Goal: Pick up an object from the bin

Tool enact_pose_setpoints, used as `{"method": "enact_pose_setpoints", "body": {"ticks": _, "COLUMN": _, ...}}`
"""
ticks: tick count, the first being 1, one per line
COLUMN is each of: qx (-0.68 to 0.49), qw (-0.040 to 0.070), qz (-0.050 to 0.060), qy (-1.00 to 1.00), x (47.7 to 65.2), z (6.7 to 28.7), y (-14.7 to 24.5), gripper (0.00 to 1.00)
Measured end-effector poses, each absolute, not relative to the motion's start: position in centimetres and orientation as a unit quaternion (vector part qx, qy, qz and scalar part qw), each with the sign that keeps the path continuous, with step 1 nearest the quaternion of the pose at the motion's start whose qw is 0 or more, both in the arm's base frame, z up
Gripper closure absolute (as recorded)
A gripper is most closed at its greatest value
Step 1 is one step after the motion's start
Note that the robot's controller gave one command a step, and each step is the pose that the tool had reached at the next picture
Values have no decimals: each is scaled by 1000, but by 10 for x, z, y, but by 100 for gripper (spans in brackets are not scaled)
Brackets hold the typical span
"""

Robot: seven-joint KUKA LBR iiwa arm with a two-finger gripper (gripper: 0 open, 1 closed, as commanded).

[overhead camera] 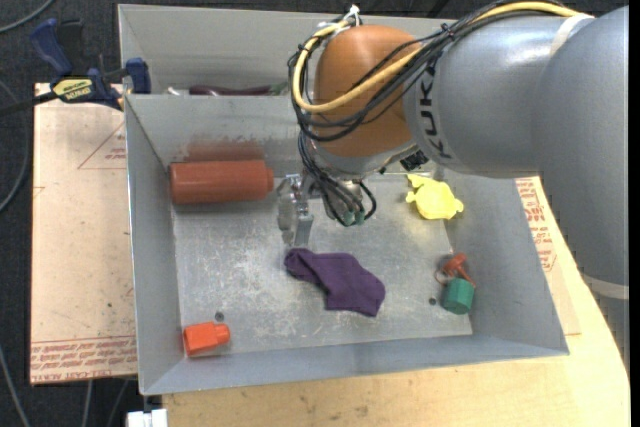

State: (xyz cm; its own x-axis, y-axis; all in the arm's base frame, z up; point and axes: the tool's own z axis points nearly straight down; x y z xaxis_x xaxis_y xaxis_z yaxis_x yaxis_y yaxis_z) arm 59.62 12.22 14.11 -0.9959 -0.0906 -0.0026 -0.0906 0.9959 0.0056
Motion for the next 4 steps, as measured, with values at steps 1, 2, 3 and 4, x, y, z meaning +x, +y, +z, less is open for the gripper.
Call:
{"method": "enact_pose_setpoints", "body": {"ticks": 1, "qx": -45, "qw": 1, "qz": 3, "qy": 999, "x": 596, "z": 141, "y": 122, "gripper": 0}}
{"method": "enact_pose_setpoints", "body": {"ticks": 2, "qx": -45, "qw": 1, "qz": 3, "qy": 999, "x": 596, "z": 141, "y": 122, "gripper": 0}}
{"method": "enact_pose_setpoints", "body": {"ticks": 3, "qx": -59, "qw": 6, "qz": 4, "qy": 998, "x": 576, "z": 106, "y": 104, "gripper": 0}}
{"method": "enact_pose_setpoints", "body": {"ticks": 4, "qx": -72, "qw": 1, "qz": 4, "qy": 997, "x": 569, "z": 75, "y": 47, "gripper": 100}}
